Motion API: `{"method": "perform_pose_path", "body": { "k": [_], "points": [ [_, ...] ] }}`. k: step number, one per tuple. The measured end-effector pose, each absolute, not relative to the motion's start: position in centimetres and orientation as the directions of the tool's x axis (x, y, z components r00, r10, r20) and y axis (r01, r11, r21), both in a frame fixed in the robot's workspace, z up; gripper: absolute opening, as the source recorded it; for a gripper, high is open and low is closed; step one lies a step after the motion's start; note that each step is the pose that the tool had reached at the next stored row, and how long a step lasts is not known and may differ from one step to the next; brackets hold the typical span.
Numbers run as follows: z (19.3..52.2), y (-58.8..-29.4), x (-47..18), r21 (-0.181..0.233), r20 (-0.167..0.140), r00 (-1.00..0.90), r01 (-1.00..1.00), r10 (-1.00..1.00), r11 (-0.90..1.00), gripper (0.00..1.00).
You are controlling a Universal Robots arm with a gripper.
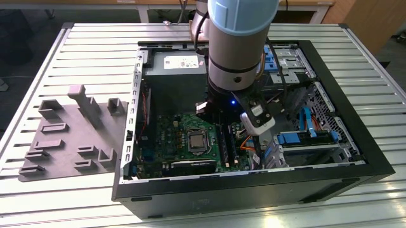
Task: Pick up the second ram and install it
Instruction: 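Press down the second ram until it locks into place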
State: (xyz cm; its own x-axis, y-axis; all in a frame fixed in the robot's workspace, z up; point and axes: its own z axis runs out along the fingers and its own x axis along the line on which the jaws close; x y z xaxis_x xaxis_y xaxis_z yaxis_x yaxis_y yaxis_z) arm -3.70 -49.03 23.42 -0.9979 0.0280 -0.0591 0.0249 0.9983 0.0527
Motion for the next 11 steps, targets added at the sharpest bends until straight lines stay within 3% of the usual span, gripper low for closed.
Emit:
{"method": "perform_pose_path", "body": {
  "k": [11],
  "points": [
    [23.42, -49.34, -3.71, 0.053, -0.059, -0.998, 0.025, 0.028, 0.998, 0.11]
  ]
}}
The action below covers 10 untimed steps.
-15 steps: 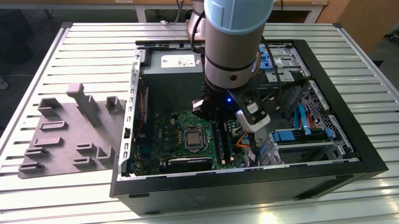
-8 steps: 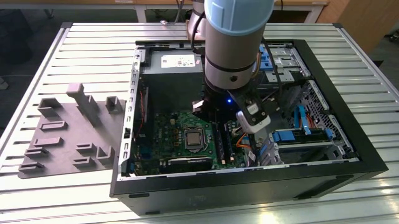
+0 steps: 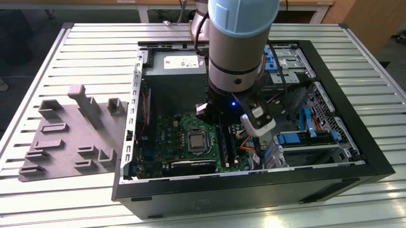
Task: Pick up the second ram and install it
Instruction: 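Press down the second ram until it locks into place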
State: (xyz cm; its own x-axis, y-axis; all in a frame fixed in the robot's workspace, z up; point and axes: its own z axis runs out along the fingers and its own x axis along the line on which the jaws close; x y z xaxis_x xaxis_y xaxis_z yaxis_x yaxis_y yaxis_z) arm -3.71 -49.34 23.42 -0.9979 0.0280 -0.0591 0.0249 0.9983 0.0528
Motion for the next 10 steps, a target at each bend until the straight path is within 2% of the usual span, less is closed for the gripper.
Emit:
{"method": "perform_pose_path", "body": {
  "k": [10],
  "points": [
    [23.42, -49.65, -3.7, 0.053, -0.059, -0.998, 0.025, 0.028, 0.998, 0.11]
  ]
}}
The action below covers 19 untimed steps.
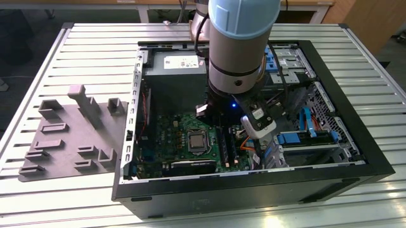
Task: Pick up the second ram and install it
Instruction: 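Press down the second ram until it locks into place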
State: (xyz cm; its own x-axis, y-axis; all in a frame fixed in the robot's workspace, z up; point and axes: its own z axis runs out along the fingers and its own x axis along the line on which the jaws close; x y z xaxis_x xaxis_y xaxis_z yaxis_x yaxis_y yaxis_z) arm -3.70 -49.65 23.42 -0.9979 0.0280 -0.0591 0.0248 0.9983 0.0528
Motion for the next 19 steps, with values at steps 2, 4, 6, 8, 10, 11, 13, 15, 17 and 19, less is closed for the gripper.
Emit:
{"method": "perform_pose_path", "body": {
  "k": [2, 4, 6, 8, 10, 11, 13, 15, 17, 19],
  "points": [
    [23.42, -49.72, -3.7, 0.053, -0.059, -0.998, 0.025, 0.028, 0.998, 0.11],
    [23.43, -49.81, -3.71, 0.053, -0.059, -0.998, 0.025, 0.028, 0.998, 0.11],
    [23.42, -49.89, -3.7, 0.053, -0.059, -0.998, 0.025, 0.028, 0.998, 0.11],
    [23.42, -49.97, -3.7, 0.053, -0.059, -0.998, 0.025, 0.028, 0.998, 0.11],
    [23.42, -50.06, -3.7, 0.053, -0.059, -0.998, 0.025, 0.028, 0.998, 0.11],
    [23.42, -50.11, -3.7, 0.053, -0.059, -0.998, 0.025, 0.028, 0.998, 0.11],
    [23.42, -50.21, -3.71, 0.053, -0.059, -0.998, 0.025, 0.028, 0.998, 0.11],
    [23.42, -50.32, -3.71, 0.053, -0.059, -0.998, 0.025, 0.028, 0.998, 0.11],
    [23.42, -50.43, -3.7, 0.053, -0.059, -0.998, 0.025, 0.028, 0.998, 0.11],
    [23.42, -50.56, -3.71, 0.053, -0.059, -0.998, 0.025, 0.028, 0.998, 0.11]
  ]
}}
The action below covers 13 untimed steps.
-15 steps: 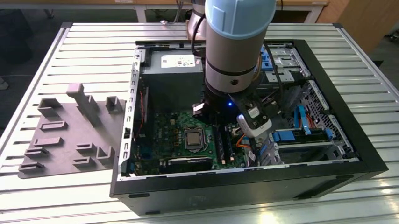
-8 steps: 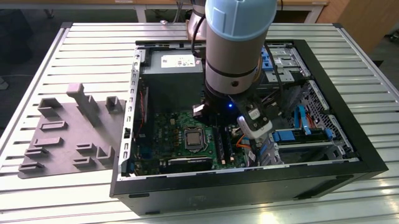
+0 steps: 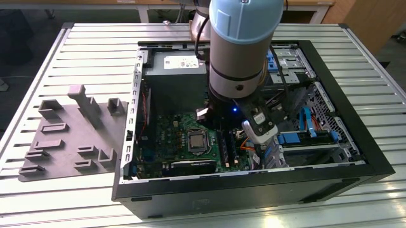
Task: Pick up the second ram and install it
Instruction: 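Press down the second ram until it locks into place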
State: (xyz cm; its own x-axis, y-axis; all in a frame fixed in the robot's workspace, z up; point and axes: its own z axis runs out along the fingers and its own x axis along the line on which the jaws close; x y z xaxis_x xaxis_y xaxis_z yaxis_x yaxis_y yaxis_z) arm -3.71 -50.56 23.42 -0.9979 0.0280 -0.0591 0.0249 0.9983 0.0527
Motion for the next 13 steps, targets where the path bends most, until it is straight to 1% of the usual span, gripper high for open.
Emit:
{"method": "perform_pose_path", "body": {
  "k": [13],
  "points": [
    [23.42, -51.38, -3.71, 0.053, -0.059, -0.998, 0.025, 0.028, 0.998, 0.11]
  ]
}}
